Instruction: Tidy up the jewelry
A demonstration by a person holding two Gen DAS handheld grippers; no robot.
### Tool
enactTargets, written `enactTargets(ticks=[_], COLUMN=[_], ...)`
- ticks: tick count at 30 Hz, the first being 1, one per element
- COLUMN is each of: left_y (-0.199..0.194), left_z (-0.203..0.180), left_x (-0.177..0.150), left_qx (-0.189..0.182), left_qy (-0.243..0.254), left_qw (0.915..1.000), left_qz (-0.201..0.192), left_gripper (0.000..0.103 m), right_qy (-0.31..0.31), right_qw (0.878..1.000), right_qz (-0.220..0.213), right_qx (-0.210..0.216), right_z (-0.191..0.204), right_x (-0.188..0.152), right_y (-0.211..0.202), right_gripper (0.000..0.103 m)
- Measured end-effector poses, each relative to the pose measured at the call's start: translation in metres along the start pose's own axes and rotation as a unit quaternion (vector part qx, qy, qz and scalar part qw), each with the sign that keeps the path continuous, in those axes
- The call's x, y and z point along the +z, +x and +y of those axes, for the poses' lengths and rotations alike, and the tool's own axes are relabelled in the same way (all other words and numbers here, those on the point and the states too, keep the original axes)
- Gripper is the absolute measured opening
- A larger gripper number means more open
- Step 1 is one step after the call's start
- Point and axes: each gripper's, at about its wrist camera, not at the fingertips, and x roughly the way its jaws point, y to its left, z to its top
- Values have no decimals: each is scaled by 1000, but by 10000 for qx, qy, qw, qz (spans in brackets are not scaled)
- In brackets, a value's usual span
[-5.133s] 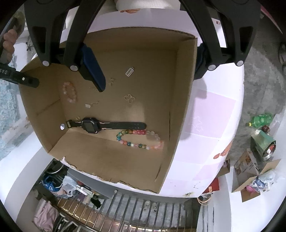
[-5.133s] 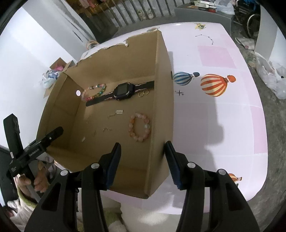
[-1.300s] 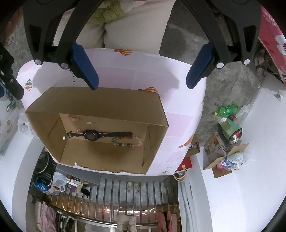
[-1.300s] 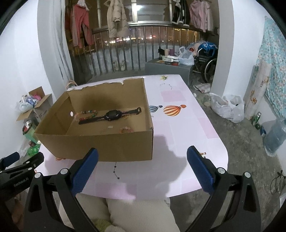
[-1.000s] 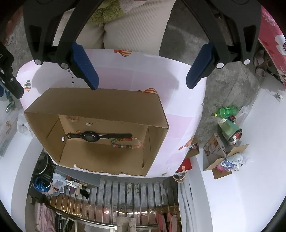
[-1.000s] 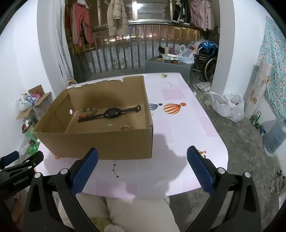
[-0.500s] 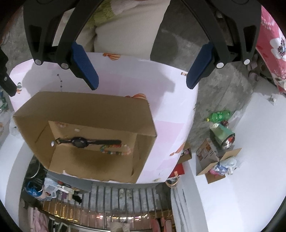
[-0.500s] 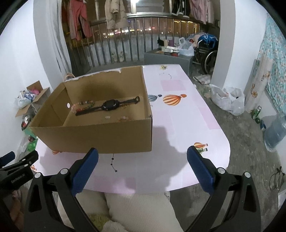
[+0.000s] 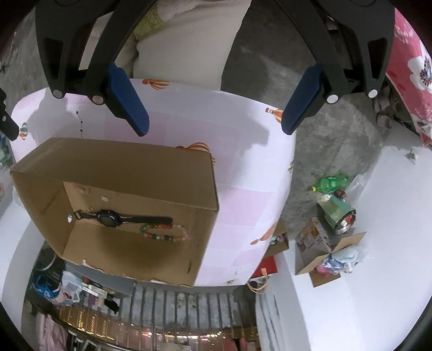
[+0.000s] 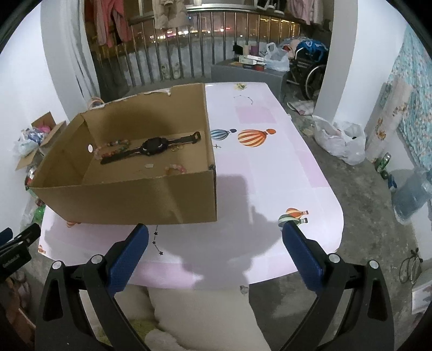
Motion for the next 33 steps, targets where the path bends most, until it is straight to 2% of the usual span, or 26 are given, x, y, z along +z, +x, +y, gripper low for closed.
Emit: enactTargets(ticks=[6,12,33], left_y=[5,6,2], left_z=[-7,-5,12], left_x=[2,8,11], left_qx=[-25,59,234], left_qy=[280,359,141], left_qw=[9995,9992,9996], left_qz=[153,180,105], left_gripper=[95,95,95], right_qy=[-67,-162,-441], right_qw=[9997,9989,9977], right_qz=[226,432,341], right_qx=[51,107,396], right_z=[1,5,38], right_x=[6,9,16], right_y=[6,14,9], right_gripper=[96,96,96])
